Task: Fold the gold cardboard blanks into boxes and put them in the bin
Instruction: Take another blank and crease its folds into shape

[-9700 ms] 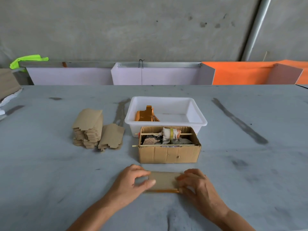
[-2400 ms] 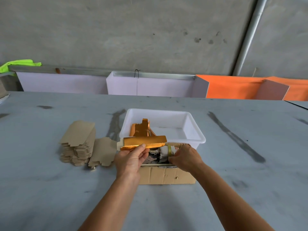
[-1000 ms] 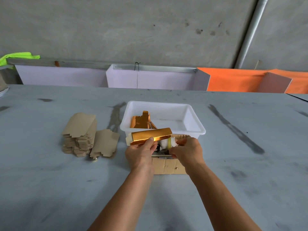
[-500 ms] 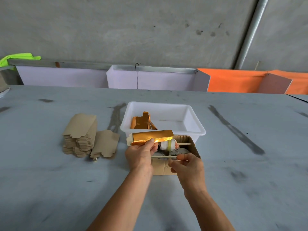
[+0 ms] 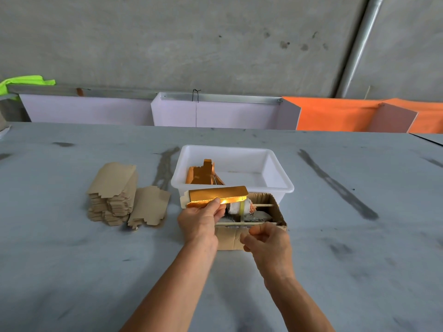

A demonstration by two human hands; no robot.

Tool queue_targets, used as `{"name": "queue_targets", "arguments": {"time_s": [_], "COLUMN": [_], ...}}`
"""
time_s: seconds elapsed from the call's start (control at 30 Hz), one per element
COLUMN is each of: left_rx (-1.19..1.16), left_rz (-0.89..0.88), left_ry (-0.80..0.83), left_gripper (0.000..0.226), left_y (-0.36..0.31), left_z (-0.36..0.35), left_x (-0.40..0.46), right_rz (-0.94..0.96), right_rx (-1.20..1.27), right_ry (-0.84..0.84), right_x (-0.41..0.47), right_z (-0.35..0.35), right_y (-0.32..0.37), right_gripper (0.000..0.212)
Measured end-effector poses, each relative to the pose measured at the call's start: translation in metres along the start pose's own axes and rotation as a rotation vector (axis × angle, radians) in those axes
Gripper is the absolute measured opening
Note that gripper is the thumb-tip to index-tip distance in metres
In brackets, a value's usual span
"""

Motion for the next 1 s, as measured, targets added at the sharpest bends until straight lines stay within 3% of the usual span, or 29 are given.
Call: {"name": "queue_targets", "arguments": {"time_s": [0.47, 1.0], "left_rx": [0.017, 0.005], "left_rz": [0.030, 0.050], "left_ry": [0.019, 0.032], "left_gripper": [0.014, 0.017], "left_y": [0.001, 0.002], "left_z": [0.000, 0.003], "left_x": [0.004, 0.004], "right_rz": [0.312, 0.264], "right_rx": [-0.071, -0.059], "right_ry": [-0.033, -0.072], "right_x": [0.005, 0.006], "right_z": [-0.002, 0.007], "right_y": [-0.017, -0.027], "right_gripper": [0.036, 0.035]}}
Point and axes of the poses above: each hand's wrist, its own x-axis towards the middle knuckle, its own z-axis out of the back of the hand, y = z × x, the point moved 5 cm from there along x, towards the middle knuckle, and after that the axes turned 14 degrees about x, right-handed, at the moved point
